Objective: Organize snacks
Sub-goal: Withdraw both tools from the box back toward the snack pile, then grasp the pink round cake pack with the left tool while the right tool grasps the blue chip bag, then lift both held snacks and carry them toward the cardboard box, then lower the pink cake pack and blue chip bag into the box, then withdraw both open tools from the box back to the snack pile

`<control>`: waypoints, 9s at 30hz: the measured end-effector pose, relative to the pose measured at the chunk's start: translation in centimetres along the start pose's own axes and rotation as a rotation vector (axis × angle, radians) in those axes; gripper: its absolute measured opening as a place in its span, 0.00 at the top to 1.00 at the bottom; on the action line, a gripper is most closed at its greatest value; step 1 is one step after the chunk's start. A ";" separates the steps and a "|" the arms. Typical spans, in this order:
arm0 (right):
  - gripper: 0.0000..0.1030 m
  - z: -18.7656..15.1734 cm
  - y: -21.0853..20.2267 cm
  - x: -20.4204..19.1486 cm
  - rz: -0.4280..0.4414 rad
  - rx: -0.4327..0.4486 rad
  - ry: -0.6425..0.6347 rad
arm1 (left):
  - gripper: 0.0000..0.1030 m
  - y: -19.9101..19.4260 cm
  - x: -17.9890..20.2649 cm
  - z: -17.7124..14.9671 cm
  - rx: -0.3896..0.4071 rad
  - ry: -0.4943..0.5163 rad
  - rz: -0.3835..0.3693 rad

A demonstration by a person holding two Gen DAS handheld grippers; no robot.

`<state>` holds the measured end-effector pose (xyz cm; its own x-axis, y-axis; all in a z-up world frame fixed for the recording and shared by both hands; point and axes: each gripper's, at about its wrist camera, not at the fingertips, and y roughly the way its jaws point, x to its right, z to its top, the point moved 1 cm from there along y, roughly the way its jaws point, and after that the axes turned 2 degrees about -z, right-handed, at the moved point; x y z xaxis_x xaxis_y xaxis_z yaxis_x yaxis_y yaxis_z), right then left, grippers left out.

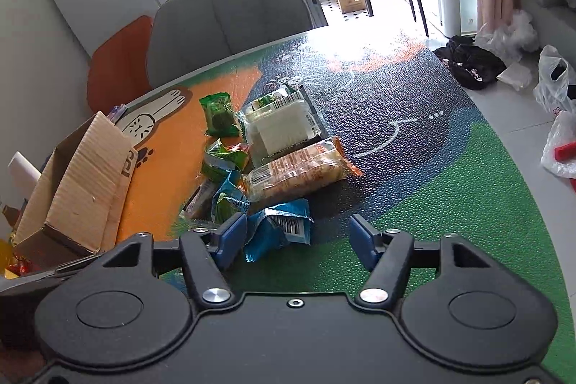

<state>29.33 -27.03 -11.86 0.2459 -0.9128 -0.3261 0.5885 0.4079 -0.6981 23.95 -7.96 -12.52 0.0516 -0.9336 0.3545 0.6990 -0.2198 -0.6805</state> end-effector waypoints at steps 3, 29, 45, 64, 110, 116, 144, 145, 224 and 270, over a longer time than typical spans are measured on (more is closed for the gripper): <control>0.39 0.1 0.6 0.2 0.011 -0.014 0.004 | 0.44 1.3 0.4 -0.1 -0.020 0.006 0.018; 0.59 -0.3 3.0 -2.3 0.015 -0.046 -0.125 | 0.68 0.8 -1.2 -0.7 -0.011 0.037 0.113; 0.37 -0.3 1.4 -1.9 -0.051 -0.010 -0.142 | 0.70 0.3 -1.6 -0.9 0.009 0.025 0.120; 0.61 -1.8 1.6 -2.7 -0.096 -0.016 -0.187 | 0.70 -2.2 -3.1 -0.7 0.056 -0.003 0.118; 0.21 -3.2 2.0 -7.3 -0.091 -0.052 -0.256 | 0.70 -7.3 -4.6 0.8 0.127 -0.002 0.108; 0.68 -3.3 3.1 -6.9 -0.097 -0.070 -0.271 | 0.70 -7.4 -4.9 0.9 0.129 -0.007 0.113; 0.72 2.3 -2.4 -14.5 0.064 0.144 -0.332 | 0.70 -13.0 -6.2 4.1 0.254 0.013 0.130; 0.72 2.4 -2.5 -14.9 0.069 0.148 -0.336 | 0.70 -13.3 -6.4 4.2 0.258 0.011 0.132; 0.00 2.4 -1.0 -17.5 0.111 0.126 -0.306 | 0.04 -13.1 -11.8 4.4 0.232 -0.105 0.168; 0.00 1.1 -2.0 0.6 -0.017 0.151 -0.064 | 0.01 -8.2 0.3 3.7 0.265 0.067 0.092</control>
<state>29.13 -28.43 -9.97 0.2806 -0.9210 -0.2700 0.7009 0.3889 -0.5980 20.87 -5.42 -4.49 0.0825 -0.9649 0.2493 0.8561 -0.0595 -0.5135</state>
